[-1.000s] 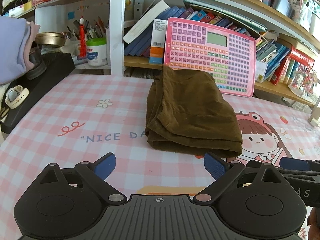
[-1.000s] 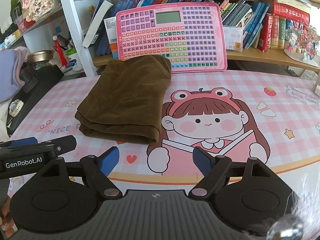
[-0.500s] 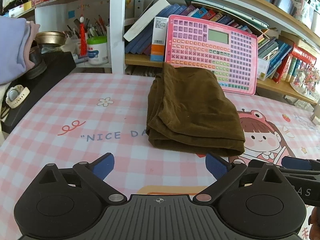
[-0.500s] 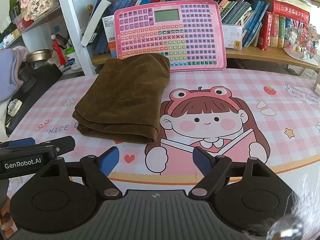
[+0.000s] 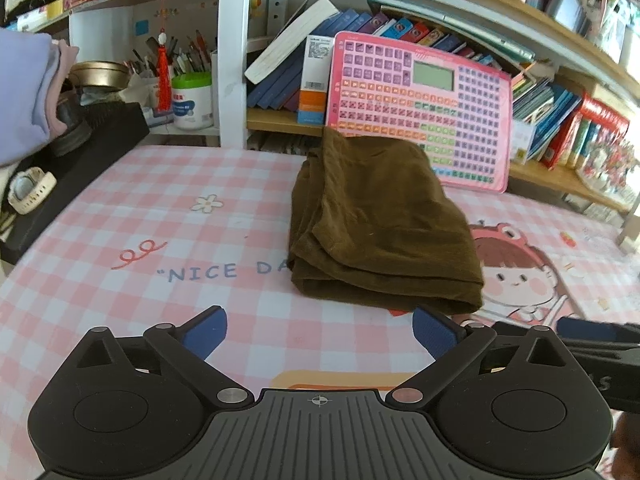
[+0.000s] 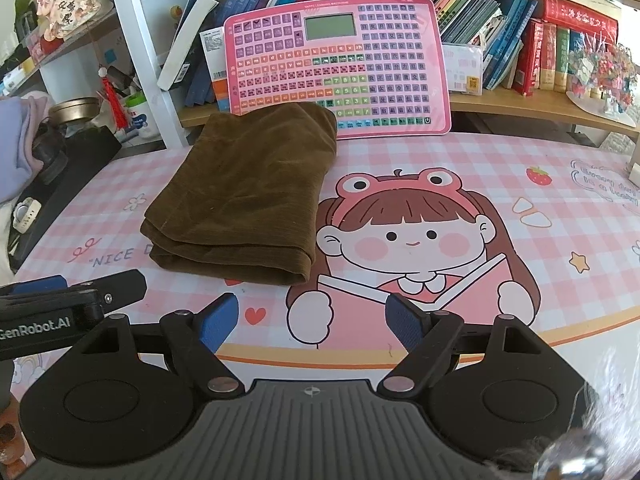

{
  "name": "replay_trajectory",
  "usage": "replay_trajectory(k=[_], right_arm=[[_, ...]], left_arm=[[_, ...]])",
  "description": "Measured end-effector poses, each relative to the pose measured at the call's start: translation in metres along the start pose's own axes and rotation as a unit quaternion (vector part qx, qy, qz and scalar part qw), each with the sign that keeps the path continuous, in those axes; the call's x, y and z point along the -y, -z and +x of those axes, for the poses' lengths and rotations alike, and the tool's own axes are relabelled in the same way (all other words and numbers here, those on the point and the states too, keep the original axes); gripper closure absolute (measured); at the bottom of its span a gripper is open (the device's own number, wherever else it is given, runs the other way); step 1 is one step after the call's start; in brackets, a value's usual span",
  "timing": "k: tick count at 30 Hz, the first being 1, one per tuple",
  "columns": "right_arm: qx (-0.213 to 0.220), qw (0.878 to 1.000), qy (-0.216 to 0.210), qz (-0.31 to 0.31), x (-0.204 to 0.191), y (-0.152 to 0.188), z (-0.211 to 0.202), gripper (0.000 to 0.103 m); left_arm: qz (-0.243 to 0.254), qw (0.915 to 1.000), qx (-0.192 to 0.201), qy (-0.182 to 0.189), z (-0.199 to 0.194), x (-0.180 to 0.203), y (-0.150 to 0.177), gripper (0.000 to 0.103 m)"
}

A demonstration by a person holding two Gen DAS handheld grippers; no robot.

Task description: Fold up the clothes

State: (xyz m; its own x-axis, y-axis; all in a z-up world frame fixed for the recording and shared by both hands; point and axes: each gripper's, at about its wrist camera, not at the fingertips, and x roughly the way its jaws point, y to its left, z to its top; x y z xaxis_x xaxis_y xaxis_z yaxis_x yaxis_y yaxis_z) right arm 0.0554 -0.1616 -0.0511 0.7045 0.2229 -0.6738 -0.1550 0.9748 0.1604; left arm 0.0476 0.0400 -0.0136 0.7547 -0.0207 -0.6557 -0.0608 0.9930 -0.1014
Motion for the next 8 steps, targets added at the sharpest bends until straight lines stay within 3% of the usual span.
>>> replay_trajectory(k=[8], right_arm=[[-0.002,1.000,0.002,0.001,0.0012,0.0004,0.0006,0.023]], left_arm=[[0.005,1.0000,-0.002,-0.002,0.0008,0.0031,0.0008,0.002]])
